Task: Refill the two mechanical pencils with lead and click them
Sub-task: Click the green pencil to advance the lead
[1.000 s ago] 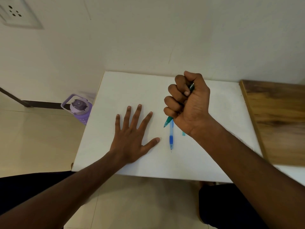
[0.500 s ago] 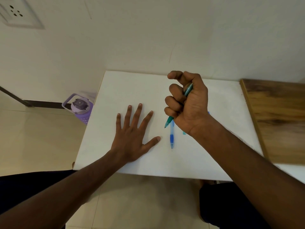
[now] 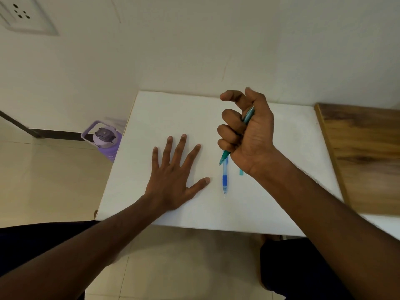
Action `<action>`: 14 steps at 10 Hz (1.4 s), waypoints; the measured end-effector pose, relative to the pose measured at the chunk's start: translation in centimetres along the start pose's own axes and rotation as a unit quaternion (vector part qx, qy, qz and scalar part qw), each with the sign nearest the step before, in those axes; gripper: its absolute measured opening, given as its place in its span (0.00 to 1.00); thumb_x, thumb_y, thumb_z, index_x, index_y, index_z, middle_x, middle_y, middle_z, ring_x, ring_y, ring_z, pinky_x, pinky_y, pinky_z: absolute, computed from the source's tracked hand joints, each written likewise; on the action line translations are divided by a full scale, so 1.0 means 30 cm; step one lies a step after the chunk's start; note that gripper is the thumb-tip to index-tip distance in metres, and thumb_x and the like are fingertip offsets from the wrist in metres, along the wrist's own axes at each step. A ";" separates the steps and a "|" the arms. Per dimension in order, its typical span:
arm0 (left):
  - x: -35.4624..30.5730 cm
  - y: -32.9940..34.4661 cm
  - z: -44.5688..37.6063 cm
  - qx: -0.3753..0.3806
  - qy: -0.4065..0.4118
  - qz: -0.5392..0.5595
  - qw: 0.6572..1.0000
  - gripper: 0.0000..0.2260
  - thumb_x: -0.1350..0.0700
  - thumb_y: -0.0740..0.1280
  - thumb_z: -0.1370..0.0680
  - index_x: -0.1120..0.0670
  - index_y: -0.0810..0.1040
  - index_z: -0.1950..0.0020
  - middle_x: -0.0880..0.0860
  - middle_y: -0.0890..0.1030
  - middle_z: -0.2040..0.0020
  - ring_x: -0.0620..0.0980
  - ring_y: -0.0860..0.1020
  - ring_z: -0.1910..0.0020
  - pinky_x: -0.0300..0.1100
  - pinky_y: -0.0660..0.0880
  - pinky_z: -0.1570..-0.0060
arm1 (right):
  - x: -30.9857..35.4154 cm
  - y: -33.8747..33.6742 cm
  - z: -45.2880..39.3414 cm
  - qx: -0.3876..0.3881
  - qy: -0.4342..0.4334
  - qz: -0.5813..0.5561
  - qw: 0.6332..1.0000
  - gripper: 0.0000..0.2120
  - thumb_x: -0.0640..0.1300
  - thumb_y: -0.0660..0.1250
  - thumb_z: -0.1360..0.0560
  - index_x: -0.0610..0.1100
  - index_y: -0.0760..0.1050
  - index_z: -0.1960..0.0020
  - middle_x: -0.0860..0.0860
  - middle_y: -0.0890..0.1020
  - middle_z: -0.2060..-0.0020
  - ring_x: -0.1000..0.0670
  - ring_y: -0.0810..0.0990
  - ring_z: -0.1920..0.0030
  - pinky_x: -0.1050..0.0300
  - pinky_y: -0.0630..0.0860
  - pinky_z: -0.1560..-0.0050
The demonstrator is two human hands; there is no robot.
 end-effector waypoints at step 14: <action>-0.009 -0.019 -0.001 -0.007 -0.005 -0.007 1.000 0.43 0.21 0.48 0.23 0.40 0.45 0.12 0.52 0.37 0.12 0.62 0.37 0.14 0.76 0.41 0.21 | 0.016 -0.029 0.003 -0.053 -0.025 -0.010 0.998 0.17 0.47 0.53 0.15 0.45 0.79 0.50 0.52 0.60 0.75 0.54 0.54 0.77 0.64 0.55 0.74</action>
Point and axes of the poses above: each hand's wrist, its own z-axis away from the middle knuckle, its own y-axis out of the palm, x = y × z, the point moved 9 cm from there along -z, towards the middle knuckle
